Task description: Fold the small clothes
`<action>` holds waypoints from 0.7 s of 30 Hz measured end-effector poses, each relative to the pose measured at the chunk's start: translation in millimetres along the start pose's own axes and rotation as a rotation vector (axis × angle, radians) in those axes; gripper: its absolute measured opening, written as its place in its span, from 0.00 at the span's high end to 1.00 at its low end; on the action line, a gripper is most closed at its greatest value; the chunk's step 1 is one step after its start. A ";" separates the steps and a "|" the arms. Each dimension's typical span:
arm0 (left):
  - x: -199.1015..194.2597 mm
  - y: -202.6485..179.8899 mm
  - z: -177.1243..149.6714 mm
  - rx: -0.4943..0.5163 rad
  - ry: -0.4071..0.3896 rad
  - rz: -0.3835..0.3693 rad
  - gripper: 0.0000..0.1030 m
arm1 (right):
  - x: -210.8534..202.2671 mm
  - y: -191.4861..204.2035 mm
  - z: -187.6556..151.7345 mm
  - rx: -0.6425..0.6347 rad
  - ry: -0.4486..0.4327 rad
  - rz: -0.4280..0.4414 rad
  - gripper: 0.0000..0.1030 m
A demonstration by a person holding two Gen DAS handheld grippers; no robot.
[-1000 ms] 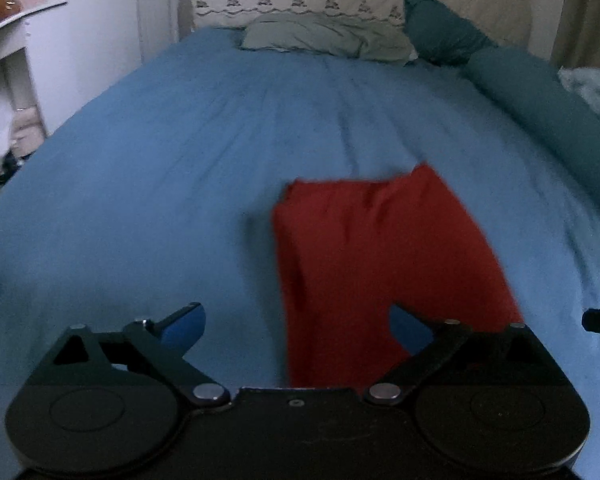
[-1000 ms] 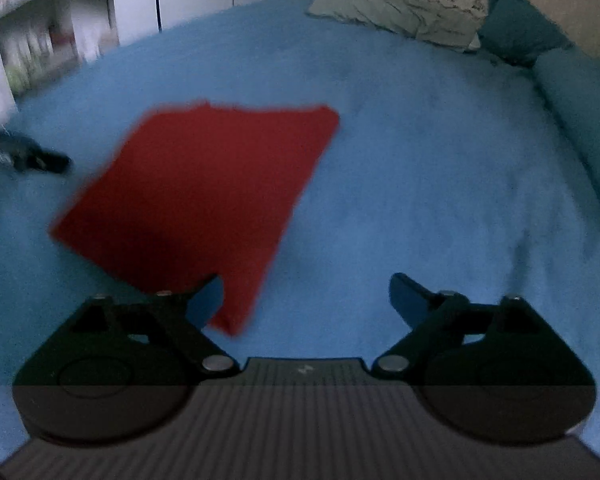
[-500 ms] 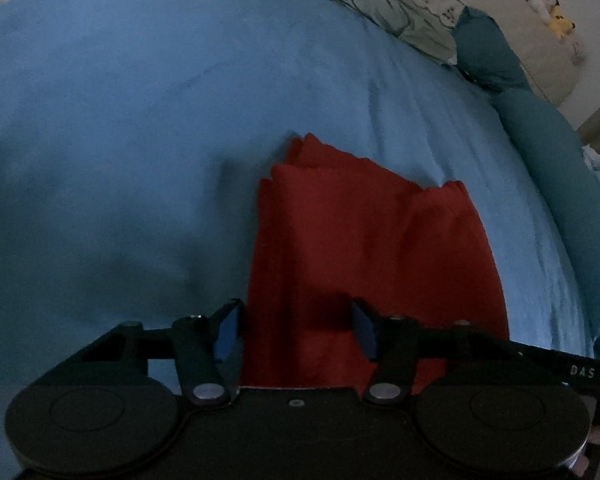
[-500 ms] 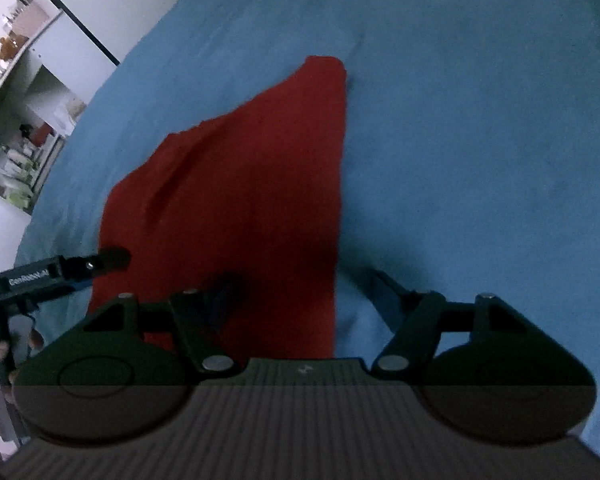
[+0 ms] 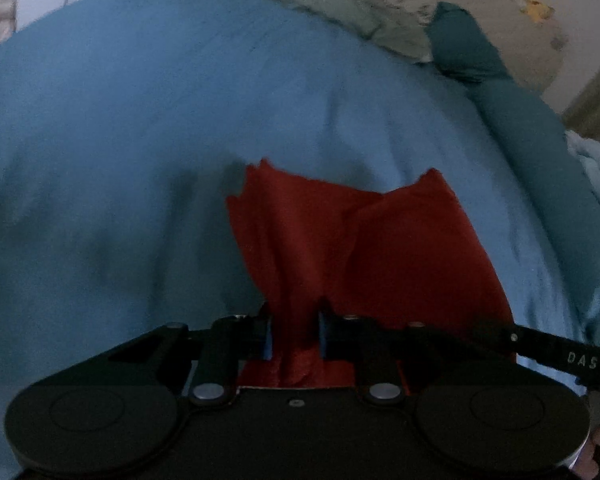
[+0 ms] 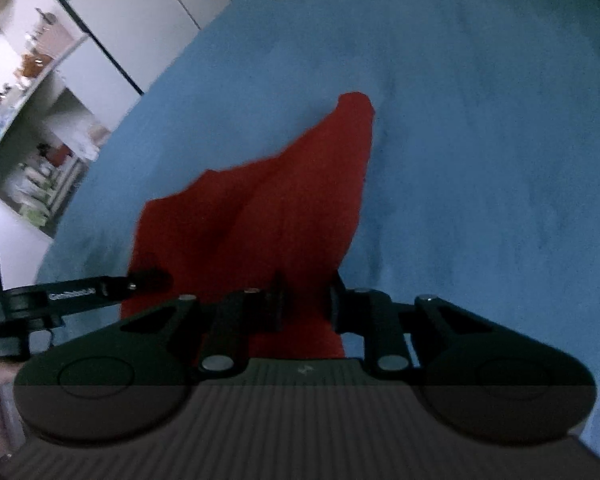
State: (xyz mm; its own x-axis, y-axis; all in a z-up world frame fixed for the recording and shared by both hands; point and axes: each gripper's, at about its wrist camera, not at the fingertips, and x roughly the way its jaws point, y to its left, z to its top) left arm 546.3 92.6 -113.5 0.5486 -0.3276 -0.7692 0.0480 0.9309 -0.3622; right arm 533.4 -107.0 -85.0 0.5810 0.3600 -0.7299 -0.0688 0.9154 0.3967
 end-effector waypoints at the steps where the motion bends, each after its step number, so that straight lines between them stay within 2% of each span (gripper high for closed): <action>1: -8.3 -7.8 -2.5 0.020 -0.005 0.002 0.79 | -9.5 1.9 -0.6 -0.007 -0.009 0.000 0.66; 6: -61.9 -47.5 -35.5 0.063 -0.015 -0.033 0.79 | -81.0 -2.4 -21.7 0.020 -0.013 0.010 0.66; 9: -87.7 -71.1 -71.6 0.072 0.011 -0.060 0.79 | -131.5 -9.0 -54.5 0.048 -0.009 -0.026 0.66; 12: -96.1 -93.6 -114.0 0.093 0.038 -0.072 0.79 | -164.6 -21.2 -91.7 0.061 0.007 -0.088 0.66; 17: -77.3 -115.9 -182.6 0.167 0.081 -0.029 0.79 | -168.1 -60.5 -162.8 0.130 0.067 -0.163 0.65; 21: -69.7 -121.4 -201.6 0.223 0.032 0.063 0.77 | -154.7 -82.8 -194.3 0.146 0.052 -0.168 0.64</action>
State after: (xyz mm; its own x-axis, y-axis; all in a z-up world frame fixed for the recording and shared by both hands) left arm 334.0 -30.3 -122.1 0.5300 -0.2692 -0.8041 0.1997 0.9612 -0.1901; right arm 291.6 -203.5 -113.1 0.5315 0.2174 -0.8187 0.1452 0.9288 0.3410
